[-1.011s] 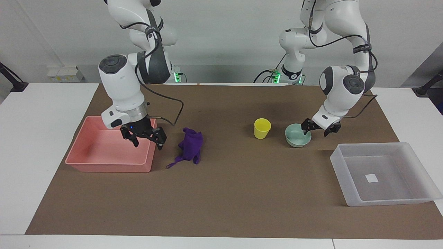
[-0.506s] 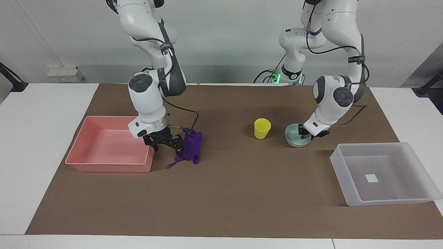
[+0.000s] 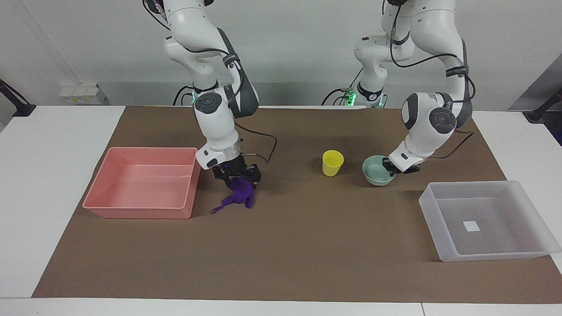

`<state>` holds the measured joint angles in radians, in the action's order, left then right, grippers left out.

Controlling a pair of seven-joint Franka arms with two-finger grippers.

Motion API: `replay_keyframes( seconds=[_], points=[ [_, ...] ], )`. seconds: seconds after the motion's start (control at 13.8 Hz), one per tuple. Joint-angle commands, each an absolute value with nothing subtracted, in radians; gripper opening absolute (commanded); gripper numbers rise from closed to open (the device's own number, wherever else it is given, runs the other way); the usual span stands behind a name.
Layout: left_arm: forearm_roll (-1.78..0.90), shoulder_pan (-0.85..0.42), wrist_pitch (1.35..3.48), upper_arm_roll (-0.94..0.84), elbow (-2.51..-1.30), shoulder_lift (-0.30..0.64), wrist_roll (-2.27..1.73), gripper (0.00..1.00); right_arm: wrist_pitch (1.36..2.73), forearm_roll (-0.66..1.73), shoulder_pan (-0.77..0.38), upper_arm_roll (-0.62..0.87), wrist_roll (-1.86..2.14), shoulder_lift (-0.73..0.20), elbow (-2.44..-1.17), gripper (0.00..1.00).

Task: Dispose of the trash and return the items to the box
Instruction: 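Lift the green bowl with the left gripper while the right gripper grasps the glove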

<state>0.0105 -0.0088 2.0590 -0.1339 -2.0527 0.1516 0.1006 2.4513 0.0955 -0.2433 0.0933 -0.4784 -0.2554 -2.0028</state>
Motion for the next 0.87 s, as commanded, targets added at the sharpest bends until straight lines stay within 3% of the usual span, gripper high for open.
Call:
replay_keyframes(
  seconds=[0.0, 0.07, 0.14, 0.22, 0.29, 0.51, 0.79],
  points=[
    [0.020, 0.037, 1.848, -0.160, -1.872, 0.124, 0.113, 0.00, 2.521, 0.114, -0.255, 0.098, -0.489, -0.235, -2.080, 1.00],
    [0.020, 0.050, 1.785, -0.156, -1.805, 0.127, 0.126, 0.00, 2.563, 0.115, -0.261, 0.098, -0.492, -0.235, -2.109, 0.89],
    [0.020, 0.067, 1.761, -0.150, -1.752, 0.130, 0.141, 0.00, 2.582, 0.115, -0.273, 0.098, -0.494, -0.233, -2.120, 0.53],
    [0.020, 0.081, 1.759, -0.146, -1.705, 0.136, 0.156, 0.00, 2.582, 0.115, -0.279, 0.098, -0.492, -0.232, -2.120, 0.09],
    [0.020, 0.096, 1.761, -0.143, -1.668, 0.152, 0.167, 0.00, 2.582, 0.115, -0.279, 0.098, -0.494, -0.232, -2.120, 0.00],
    [0.015, 0.147, 1.781, -0.138, -1.617, 0.195, 0.167, 0.00, 2.571, 0.115, -0.279, 0.098, -0.506, -0.218, -2.118, 0.00],
    [0.015, 0.253, 1.789, -0.140, -1.436, 0.334, 0.239, 0.00, 2.490, 0.115, -0.233, 0.092, -0.529, -0.106, -2.103, 0.00]
  ],
)
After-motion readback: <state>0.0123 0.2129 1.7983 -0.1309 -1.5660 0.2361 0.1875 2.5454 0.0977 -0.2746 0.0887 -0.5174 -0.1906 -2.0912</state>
